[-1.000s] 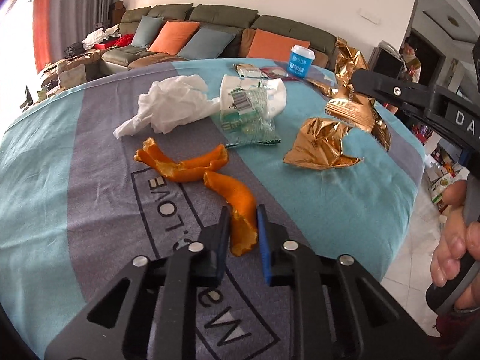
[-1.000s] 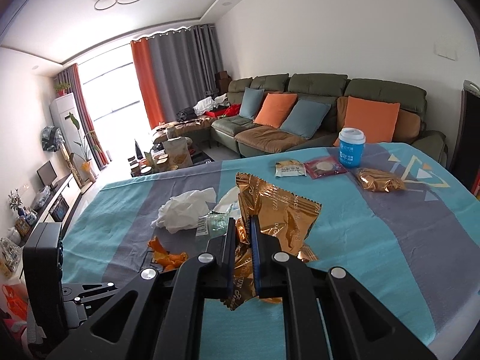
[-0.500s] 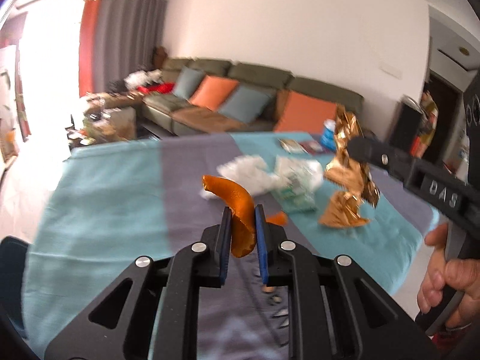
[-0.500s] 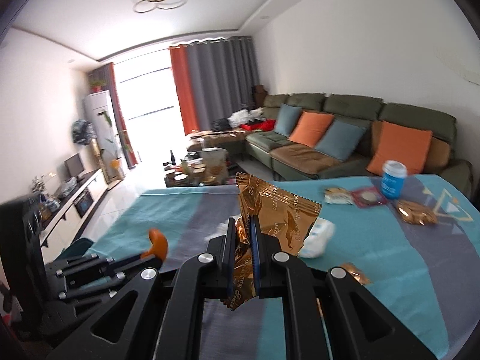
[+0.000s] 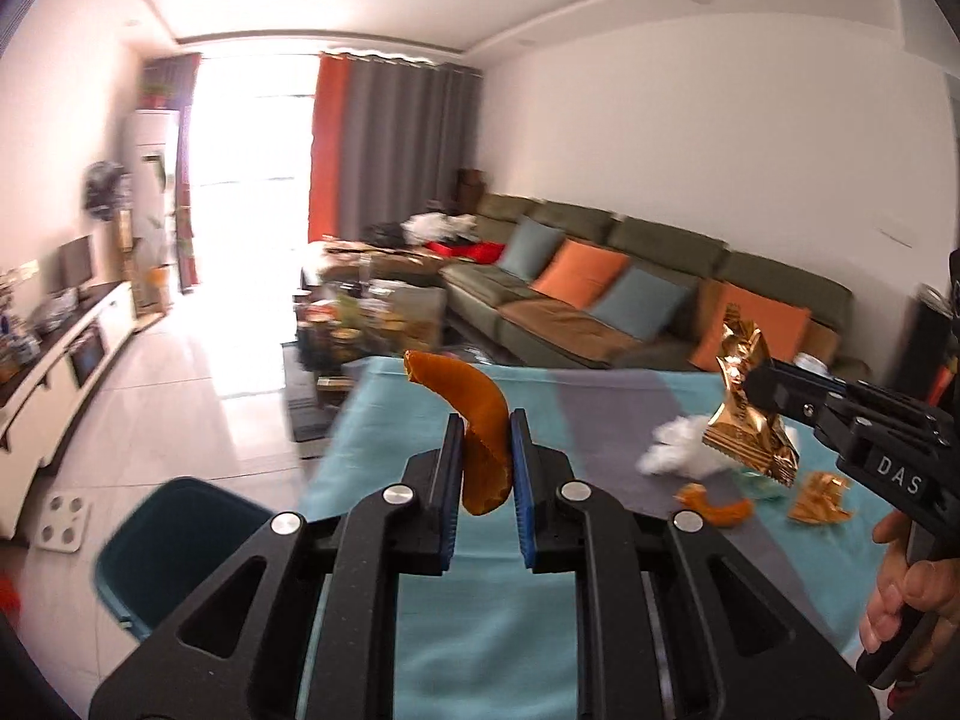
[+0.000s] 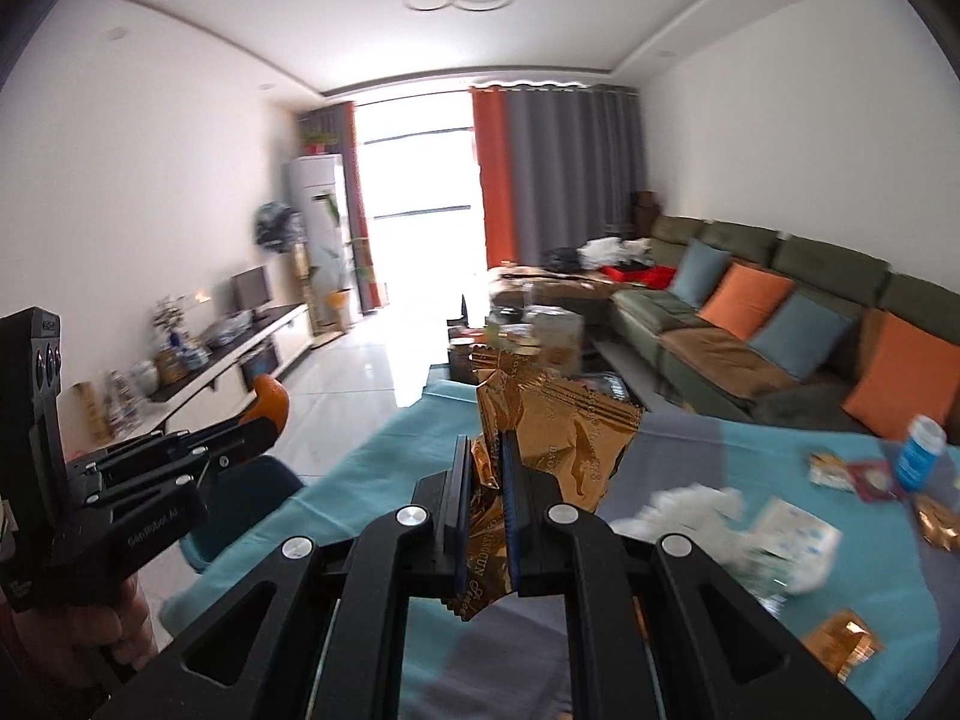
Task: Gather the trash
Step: 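Carry the peel and wrapper over the teal bin and open both tools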
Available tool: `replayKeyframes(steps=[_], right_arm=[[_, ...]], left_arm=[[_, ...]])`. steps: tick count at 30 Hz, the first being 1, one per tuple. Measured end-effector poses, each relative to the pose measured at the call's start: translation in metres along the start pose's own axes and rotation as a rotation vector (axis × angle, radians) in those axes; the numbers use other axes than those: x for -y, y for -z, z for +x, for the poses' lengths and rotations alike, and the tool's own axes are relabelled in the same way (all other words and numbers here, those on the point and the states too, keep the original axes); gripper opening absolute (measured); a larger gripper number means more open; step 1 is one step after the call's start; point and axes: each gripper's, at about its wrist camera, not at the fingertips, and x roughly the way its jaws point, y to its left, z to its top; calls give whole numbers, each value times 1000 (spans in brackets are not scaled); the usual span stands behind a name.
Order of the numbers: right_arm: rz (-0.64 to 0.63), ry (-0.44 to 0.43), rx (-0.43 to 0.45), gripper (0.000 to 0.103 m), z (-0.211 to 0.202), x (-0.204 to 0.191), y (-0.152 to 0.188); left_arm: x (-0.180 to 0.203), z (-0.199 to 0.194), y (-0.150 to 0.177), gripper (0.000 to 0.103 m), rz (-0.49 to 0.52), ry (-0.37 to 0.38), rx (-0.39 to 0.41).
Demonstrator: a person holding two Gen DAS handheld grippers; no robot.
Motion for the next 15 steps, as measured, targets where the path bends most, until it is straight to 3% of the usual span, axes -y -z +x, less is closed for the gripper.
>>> replayKeyframes(steps=[6, 15], right_arm=[[-68, -101, 2, 8, 22, -43, -12], [-147, -244, -16, 8, 63, -99, -28]], left_arm=[[-49, -24, -5, 16, -46, -118, 27], [-106, -58, -8, 16, -98, -229, 47]])
